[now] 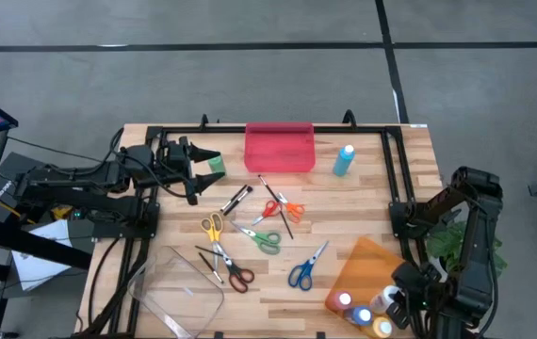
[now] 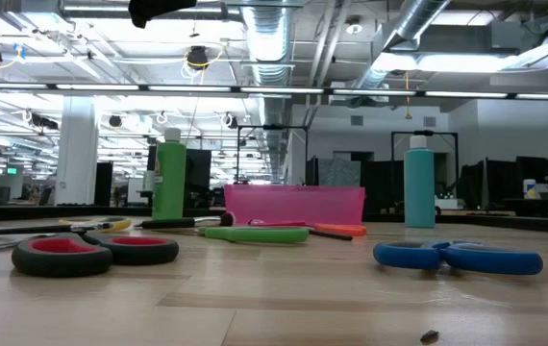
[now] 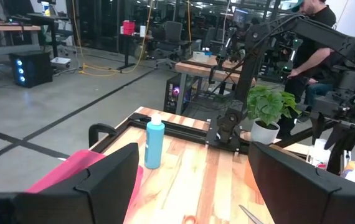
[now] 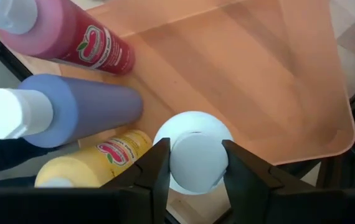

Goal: Pick & Place Paint Supplies
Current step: Put the white paint bottle into the orange bin

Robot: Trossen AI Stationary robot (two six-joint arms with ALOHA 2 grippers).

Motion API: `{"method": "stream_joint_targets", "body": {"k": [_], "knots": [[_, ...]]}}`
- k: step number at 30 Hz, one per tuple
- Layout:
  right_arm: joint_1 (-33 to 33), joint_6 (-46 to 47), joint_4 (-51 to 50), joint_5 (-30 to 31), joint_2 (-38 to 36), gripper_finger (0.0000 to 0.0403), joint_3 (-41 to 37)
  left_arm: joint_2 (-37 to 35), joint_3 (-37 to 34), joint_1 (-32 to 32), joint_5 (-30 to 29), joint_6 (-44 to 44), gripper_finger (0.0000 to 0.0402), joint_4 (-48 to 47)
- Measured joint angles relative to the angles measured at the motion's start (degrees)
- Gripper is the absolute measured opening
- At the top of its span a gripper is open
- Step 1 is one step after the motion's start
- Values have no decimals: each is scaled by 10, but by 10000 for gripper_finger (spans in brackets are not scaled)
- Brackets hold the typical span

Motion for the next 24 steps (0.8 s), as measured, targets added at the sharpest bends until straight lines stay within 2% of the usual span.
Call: {"method": "stream_joint_targets", "body": {"k": [8, 18, 24], "knots": [[0, -20, 18, -13, 2, 145, -2, 0, 0, 0, 0, 0, 298, 0], [0, -31, 36, -14, 2, 149, -2, 0, 0, 0, 0, 0, 298, 1], [0, -30, 52, -11, 2, 188, -2, 0, 0, 0, 0, 0, 298, 1]]}}
